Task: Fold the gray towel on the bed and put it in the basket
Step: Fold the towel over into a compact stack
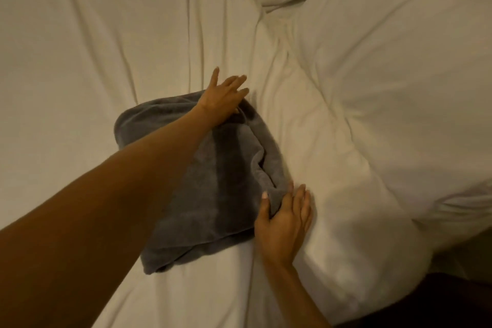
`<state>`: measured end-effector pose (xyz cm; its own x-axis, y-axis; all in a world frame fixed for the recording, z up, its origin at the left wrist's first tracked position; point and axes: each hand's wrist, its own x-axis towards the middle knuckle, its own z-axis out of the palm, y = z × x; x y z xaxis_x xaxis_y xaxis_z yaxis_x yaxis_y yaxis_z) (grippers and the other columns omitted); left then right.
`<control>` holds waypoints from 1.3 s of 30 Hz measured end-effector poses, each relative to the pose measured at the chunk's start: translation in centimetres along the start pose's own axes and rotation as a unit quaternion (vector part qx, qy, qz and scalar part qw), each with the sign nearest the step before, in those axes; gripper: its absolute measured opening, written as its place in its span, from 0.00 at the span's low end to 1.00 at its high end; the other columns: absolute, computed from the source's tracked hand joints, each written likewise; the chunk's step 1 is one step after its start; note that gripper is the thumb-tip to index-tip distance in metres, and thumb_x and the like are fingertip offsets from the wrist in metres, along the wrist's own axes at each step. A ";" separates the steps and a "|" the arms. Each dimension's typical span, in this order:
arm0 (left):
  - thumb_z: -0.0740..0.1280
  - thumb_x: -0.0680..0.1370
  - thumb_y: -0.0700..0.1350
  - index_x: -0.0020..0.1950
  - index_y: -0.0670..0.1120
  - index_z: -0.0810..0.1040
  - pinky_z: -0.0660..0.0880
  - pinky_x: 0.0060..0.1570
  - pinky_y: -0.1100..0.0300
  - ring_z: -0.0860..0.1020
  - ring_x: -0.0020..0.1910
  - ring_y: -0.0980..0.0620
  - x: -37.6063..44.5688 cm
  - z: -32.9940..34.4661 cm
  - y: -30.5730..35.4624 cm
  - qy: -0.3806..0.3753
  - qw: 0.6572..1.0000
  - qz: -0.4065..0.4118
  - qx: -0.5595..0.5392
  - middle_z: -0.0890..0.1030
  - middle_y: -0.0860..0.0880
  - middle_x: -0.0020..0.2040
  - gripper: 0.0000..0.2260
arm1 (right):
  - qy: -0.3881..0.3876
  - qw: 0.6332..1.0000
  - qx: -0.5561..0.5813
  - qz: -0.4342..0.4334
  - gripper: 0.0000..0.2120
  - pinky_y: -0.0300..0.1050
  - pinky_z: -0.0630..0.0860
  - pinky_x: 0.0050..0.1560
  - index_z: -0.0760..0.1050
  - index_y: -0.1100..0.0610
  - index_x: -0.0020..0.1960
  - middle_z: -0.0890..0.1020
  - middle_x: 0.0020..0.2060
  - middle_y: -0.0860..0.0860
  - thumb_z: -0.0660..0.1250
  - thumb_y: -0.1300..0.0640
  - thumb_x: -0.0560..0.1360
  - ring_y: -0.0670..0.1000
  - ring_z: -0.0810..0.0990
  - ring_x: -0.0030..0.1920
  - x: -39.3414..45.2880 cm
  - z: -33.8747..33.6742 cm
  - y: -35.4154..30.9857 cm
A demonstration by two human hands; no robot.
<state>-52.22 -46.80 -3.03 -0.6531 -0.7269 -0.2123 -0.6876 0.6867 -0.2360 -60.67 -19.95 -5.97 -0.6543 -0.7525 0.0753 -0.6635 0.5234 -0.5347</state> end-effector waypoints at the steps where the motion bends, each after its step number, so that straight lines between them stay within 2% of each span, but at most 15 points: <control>1: 0.62 0.79 0.49 0.75 0.47 0.57 0.43 0.71 0.37 0.52 0.76 0.44 -0.4 0.6 -0.4 -0.003 0.999 -0.022 -0.024 0.51 0.44 0.78 0.26 | -0.001 0.999 -0.032 -0.010 0.33 0.51 0.49 0.70 0.64 0.63 0.71 0.67 0.70 0.63 0.56 0.43 0.74 0.61 0.61 0.71 0.2 0.2 0.6; 5: 0.62 0.79 0.50 0.70 0.46 0.66 0.51 0.73 0.40 0.62 0.72 0.42 -2.4 3.3 -2.1 -0.011 0.989 -0.088 -0.118 0.61 0.43 0.74 0.20 | -0.022 0.989 -0.131 -0.063 0.34 0.56 0.38 0.72 0.59 0.59 0.74 0.60 0.73 0.62 0.56 0.42 0.73 0.60 0.54 0.74 0.7 0.5 1.2; 8: 0.62 0.78 0.50 0.65 0.46 0.72 0.54 0.72 0.39 0.67 0.69 0.42 -3.0 4.8 -2.4 -0.026 0.982 -0.113 -0.152 0.67 0.43 0.71 0.16 | -0.054 0.979 -0.170 -0.100 0.31 0.60 0.39 0.71 0.62 0.57 0.73 0.58 0.74 0.62 0.54 0.44 0.74 0.60 0.52 0.74 1.1 0.9 0.8; 11: 0.61 0.78 0.54 0.60 0.46 0.76 0.55 0.71 0.40 0.71 0.64 0.42 -2.5 4.5 -2.1 0.024 0.962 -0.157 -0.223 0.73 0.44 0.65 0.16 | -0.079 0.970 -0.196 -0.124 0.28 0.60 0.39 0.72 0.66 0.56 0.71 0.59 0.74 0.61 0.53 0.46 0.74 0.60 0.52 0.74 1.8 1.7 0.3; 14: 0.66 0.76 0.53 0.55 0.45 0.79 0.55 0.71 0.41 0.71 0.62 0.45 -1.1 3.2 -1.2 0.061 0.933 -0.194 -0.298 0.73 0.46 0.63 0.14 | -0.091 0.961 -0.220 -0.142 0.26 0.60 0.40 0.71 0.69 0.56 0.69 0.64 0.72 0.61 0.55 0.48 0.74 0.60 0.57 0.73 3.0 2.6 0.3; 16: 0.67 0.75 0.51 0.53 0.45 0.81 0.56 0.71 0.42 0.71 0.62 0.47 0.1 2.4 -1.1 0.083 0.911 -0.244 -0.320 0.73 0.47 0.64 0.13 | -0.089 0.961 -0.221 -0.137 0.24 0.61 0.41 0.71 0.71 0.57 0.68 0.65 0.71 0.60 0.53 0.49 0.75 0.60 0.58 0.73 3.7 3.1 0.6; 20: 0.65 0.77 0.51 0.58 0.42 0.78 0.52 0.73 0.44 0.70 0.64 0.46 3.1 0.2 -3.0 0.136 0.868 -0.361 -0.313 0.71 0.45 0.65 0.15 | -0.074 0.967 -0.214 -0.116 0.25 0.64 0.46 0.70 0.71 0.57 0.67 0.66 0.71 0.60 0.48 0.49 0.76 0.61 0.59 0.73 4.5 4.0 1.2; 22: 0.66 0.77 0.51 0.59 0.42 0.77 0.52 0.73 0.45 0.70 0.64 0.46 4.3 -1.2 -4.6 0.141 0.849 -0.391 -0.326 0.71 0.45 0.65 0.16 | -0.073 0.970 -0.207 -0.100 0.25 0.65 0.46 0.70 0.70 0.58 0.67 0.66 0.71 0.61 0.48 0.49 0.77 0.62 0.58 0.73 4.8 4.3 1.7; 24: 0.67 0.76 0.52 0.58 0.43 0.77 0.53 0.73 0.44 0.70 0.64 0.45 4.8 -1.5 -5.3 0.098 0.864 -0.373 -0.325 0.71 0.44 0.64 0.16 | -0.081 0.968 -0.218 -0.095 0.25 0.64 0.45 0.70 0.70 0.59 0.68 0.65 0.71 0.63 0.48 0.49 0.77 0.62 0.58 0.73 5.0 4.6 2.1; 26: 0.67 0.75 0.54 0.62 0.42 0.74 0.53 0.72 0.42 0.68 0.66 0.43 4.4 -0.4 -4.9 0.041 0.885 -0.339 -0.316 0.69 0.43 0.66 0.21 | -0.087 0.966 -0.226 -0.089 0.26 0.64 0.45 0.69 0.70 0.59 0.68 0.65 0.70 0.64 0.48 0.50 0.77 0.63 0.58 0.73 4.8 4.8 2.3; 29: 0.62 0.76 0.60 0.74 0.43 0.59 0.48 0.73 0.41 0.57 0.74 0.42 2.2 2.8 -2.8 0.026 0.899 -0.318 -0.301 0.58 0.41 0.75 0.33 | -0.080 0.971 -0.204 -0.094 0.25 0.65 0.47 0.69 0.64 0.59 0.72 0.62 0.71 0.64 0.56 0.56 0.75 0.62 0.55 0.73 4.4 4.6 2.1; 31: 0.55 0.79 0.60 0.76 0.43 0.53 0.45 0.74 0.43 0.51 0.76 0.44 0.3 4.6 -1.0 0.072 0.910 -0.289 -0.287 0.52 0.42 0.77 0.32 | -0.091 0.971 -0.188 -0.115 0.29 0.63 0.46 0.70 0.58 0.57 0.74 0.59 0.73 0.62 0.55 0.56 0.74 0.61 0.52 0.74 4.0 4.2 1.2; 33: 0.50 0.80 0.59 0.77 0.44 0.50 0.43 0.75 0.45 0.48 0.77 0.46 -1.5 6.0 1.0 0.104 0.921 -0.238 -0.291 0.49 0.43 0.78 0.30 | -0.095 0.970 -0.158 -0.156 0.27 0.60 0.47 0.71 0.58 0.56 0.75 0.58 0.74 0.60 0.50 0.53 0.76 0.59 0.52 0.74 3.8 4.2 -0.2; 36: 0.48 0.81 0.57 0.77 0.46 0.47 0.41 0.74 0.47 0.44 0.77 0.49 -3.4 8.0 3.3 0.076 0.941 -0.156 -0.289 0.46 0.46 0.78 0.28 | -0.145 0.963 -0.120 -0.191 0.26 0.56 0.46 0.72 0.56 0.54 0.75 0.55 0.75 0.58 0.48 0.48 0.79 0.56 0.51 0.75 3.0 5.7 -1.3; 39: 0.48 0.81 0.57 0.77 0.48 0.46 0.40 0.74 0.49 0.44 0.77 0.49 -3.4 9.3 3.6 0.039 0.944 -0.145 -0.293 0.45 0.47 0.78 0.27 | -0.185 0.958 -0.138 -0.171 0.27 0.54 0.46 0.72 0.52 0.53 0.76 0.54 0.75 0.56 0.47 0.45 0.79 0.55 0.53 0.75 1.9 7.1 0.5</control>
<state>-49.56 -41.96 -11.99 -0.4169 -0.8975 -0.1440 -0.8835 0.3628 0.2964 -59.64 -24.00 -12.07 -0.2418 -0.9622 -0.1252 -0.9203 0.2683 -0.2847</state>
